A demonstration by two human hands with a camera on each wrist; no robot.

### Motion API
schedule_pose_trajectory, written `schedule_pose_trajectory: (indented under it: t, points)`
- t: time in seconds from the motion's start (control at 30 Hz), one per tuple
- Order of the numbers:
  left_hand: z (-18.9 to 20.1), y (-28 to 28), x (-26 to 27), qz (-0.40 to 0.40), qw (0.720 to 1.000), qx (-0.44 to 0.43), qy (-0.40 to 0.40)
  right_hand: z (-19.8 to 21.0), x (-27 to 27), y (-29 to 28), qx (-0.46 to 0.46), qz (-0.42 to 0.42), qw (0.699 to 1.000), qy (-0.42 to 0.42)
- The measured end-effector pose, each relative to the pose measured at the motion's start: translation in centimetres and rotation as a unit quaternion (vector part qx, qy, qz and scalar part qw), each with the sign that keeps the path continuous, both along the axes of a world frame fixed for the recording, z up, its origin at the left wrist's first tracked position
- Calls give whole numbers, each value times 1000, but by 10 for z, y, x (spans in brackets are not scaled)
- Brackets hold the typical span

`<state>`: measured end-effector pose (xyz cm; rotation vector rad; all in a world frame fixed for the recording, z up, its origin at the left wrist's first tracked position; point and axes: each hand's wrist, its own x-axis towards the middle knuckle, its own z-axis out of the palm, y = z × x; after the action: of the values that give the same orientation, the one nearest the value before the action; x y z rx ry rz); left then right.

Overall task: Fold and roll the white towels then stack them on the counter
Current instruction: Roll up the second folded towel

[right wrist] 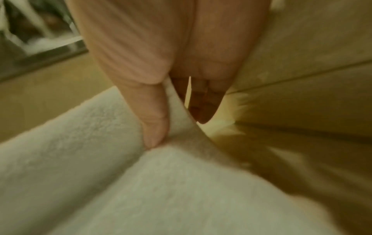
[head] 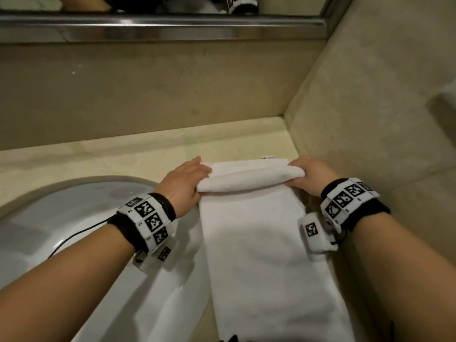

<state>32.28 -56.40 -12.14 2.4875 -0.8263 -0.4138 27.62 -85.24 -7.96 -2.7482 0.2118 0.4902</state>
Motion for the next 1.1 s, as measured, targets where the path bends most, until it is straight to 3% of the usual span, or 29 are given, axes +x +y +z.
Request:
schedule_pose_trajectory:
  t: [0.13, 0.27, 0.33, 0.4, 0.5, 0.63, 0.7, 0.8, 0.97, 1.1]
  points:
    - [37, -5, 17, 68, 996, -38, 33, 24, 15, -1, 111, -148, 975, -125]
    - [82, -14, 62, 119, 987, -94, -46, 59, 62, 2, 141, -183, 940, -252]
    - [90, -18, 84, 155, 980, -112, -45, 66, 83, 4, 162, -203, 926, -273]
    - [80, -20, 97, 199, 969, -143, 36, 59, 93, 5, 187, -228, 919, -263]
    - [49, -21, 101, 260, 930, -212, 153, 33, 99, 6, 203, -246, 919, -232]
    - [17, -23, 103, 292, 929, -173, 148, 0, 109, 4, 272, -281, 902, -182]
    - [8, -22, 104, 288, 927, -169, 172, -12, 112, 1, 281, -274, 912, -118]
    - [2, -21, 104, 265, 928, -177, 196, -27, 113, -4, 216, -250, 940, -87]
    - [1, -14, 108, 292, 912, -216, 191, -27, 123, -7, 196, -265, 939, -96]
    - [1, -9, 108, 289, 932, -146, 162, -23, 124, -1, 96, -250, 962, -48]
